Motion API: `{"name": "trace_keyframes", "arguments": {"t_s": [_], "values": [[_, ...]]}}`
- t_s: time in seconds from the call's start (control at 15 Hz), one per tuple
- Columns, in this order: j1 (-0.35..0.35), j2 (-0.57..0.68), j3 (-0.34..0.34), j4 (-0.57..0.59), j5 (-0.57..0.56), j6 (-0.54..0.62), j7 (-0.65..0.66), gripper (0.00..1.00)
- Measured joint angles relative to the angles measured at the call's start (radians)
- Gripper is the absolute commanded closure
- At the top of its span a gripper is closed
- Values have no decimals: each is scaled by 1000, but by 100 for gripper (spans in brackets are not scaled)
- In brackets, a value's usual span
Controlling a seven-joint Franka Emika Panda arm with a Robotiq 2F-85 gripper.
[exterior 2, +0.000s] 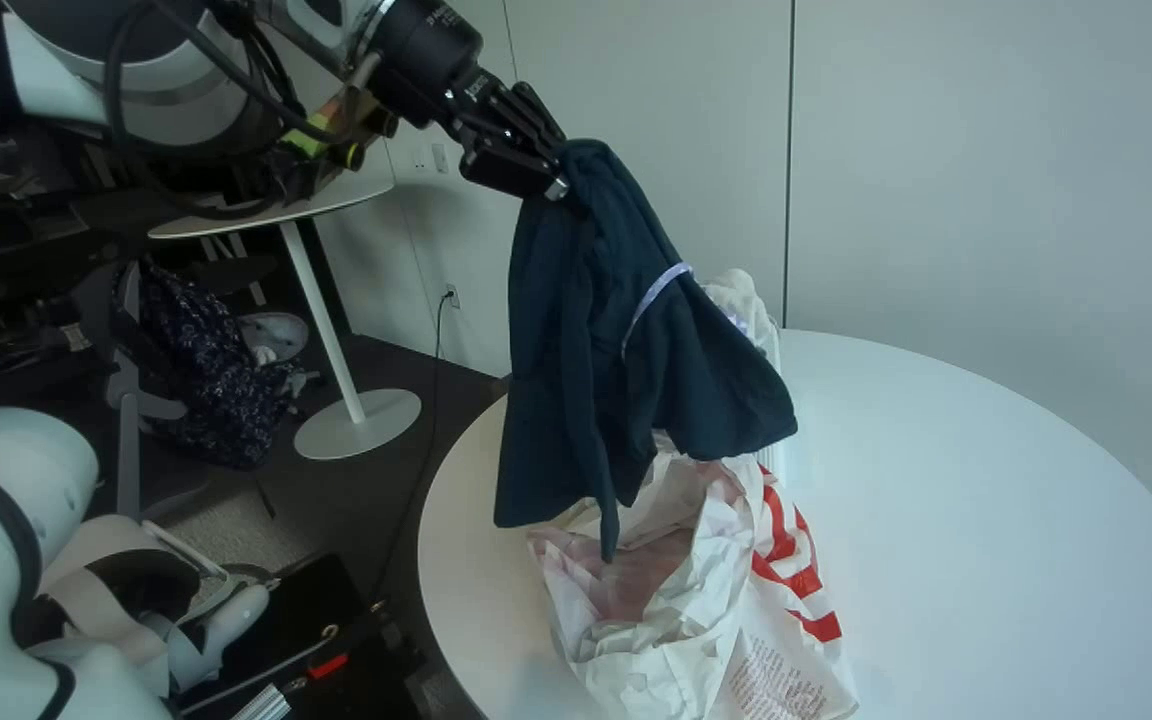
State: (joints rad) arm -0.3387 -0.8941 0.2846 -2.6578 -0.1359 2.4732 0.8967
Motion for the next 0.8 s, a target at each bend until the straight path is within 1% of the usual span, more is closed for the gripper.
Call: {"name": "trace_keyframes", "arguments": {"t_s": [0.2,0.33,0.6,0.8], "values": [[1,42,0,-45,0,37,0,95],[4,71,0,-69,2,86,1,95],[11,148,-3,-98,24,227,7,95],[10,232,6,-99,25,333,7,95]]}}
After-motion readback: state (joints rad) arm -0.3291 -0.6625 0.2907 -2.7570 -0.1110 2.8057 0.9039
